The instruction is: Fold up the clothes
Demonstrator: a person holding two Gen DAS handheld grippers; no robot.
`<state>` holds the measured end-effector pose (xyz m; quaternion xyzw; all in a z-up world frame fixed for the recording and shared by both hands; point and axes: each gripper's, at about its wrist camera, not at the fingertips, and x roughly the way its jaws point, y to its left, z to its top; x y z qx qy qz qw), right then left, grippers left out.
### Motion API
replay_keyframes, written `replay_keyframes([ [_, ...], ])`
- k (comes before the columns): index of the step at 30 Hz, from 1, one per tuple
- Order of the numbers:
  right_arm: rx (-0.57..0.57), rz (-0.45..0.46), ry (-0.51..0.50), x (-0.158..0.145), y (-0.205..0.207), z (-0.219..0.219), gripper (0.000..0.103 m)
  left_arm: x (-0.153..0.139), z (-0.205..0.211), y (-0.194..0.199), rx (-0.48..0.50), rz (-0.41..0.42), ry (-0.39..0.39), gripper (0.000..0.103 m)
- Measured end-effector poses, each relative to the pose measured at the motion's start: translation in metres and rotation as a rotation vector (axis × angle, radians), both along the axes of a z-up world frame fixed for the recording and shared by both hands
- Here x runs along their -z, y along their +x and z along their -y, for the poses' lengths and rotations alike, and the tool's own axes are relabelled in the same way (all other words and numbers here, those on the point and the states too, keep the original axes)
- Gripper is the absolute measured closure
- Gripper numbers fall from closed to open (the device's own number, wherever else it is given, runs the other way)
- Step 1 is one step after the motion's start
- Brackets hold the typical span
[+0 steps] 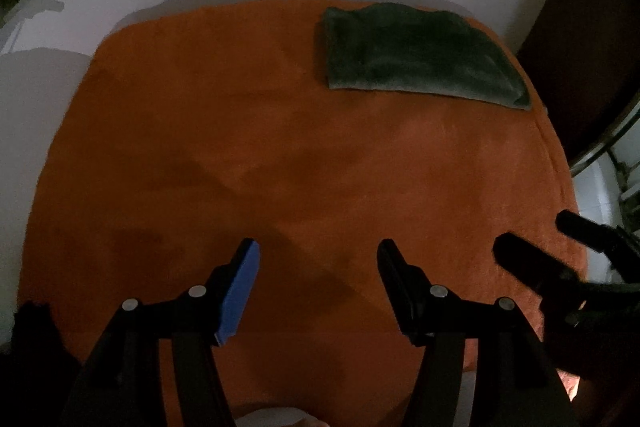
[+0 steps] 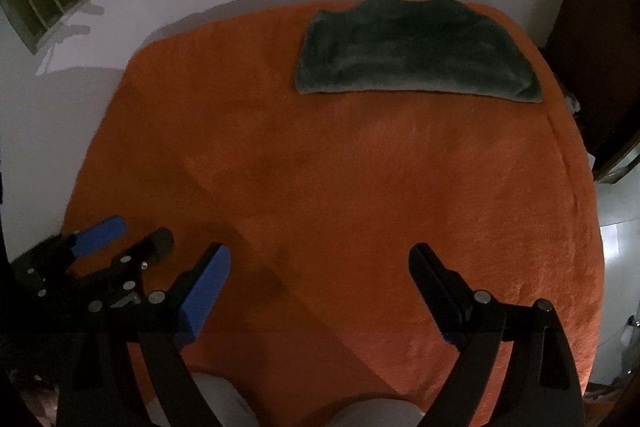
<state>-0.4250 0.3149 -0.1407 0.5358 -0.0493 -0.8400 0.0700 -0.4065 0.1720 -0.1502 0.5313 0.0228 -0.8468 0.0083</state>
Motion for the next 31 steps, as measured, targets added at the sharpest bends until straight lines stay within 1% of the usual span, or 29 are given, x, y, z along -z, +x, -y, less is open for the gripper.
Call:
replay_keyframes([
  [6, -0.006, 0.028, 0.009, 0.012, -0.003, 0.006, 0.012, 0.013, 0.005, -0.010, -0.005, 0.021, 0.027, 0.040],
  [11, 0.004, 0.037, 0.021, 0.020, -0.005, 0.007, 0.012, 0.019, 0.009, -0.015, -0.014, 0.025, 0.028, 0.040],
  [14, 0.007, 0.055, 0.022, 0.027, -0.007, 0.007, 0.012, 0.021, 0.014, -0.016, -0.021, 0.030, 0.075, 0.040],
  [16, 0.012, 0.065, -0.001, 0.029, -0.008, 0.006, 0.012, 0.021, 0.017, -0.015, -0.022, 0.031, 0.110, 0.040],
  [18, 0.018, 0.062, -0.005, 0.028, -0.009, 0.007, 0.012, 0.019, 0.018, -0.014, -0.019, 0.026, 0.103, 0.040],
  [22, 0.016, 0.043, 0.020, 0.025, -0.008, 0.010, 0.012, 0.015, 0.016, -0.011, 0.000, 0.010, 0.090, 0.040],
  [26, 0.015, 0.043, 0.035, 0.024, -0.006, 0.014, 0.012, 0.013, 0.015, -0.008, 0.008, 0.012, 0.077, 0.040],
  [31, 0.021, 0.033, 0.026, 0.017, -0.005, 0.014, 0.012, 0.004, 0.016, -0.005, 0.014, -0.003, 0.081, 0.040],
])
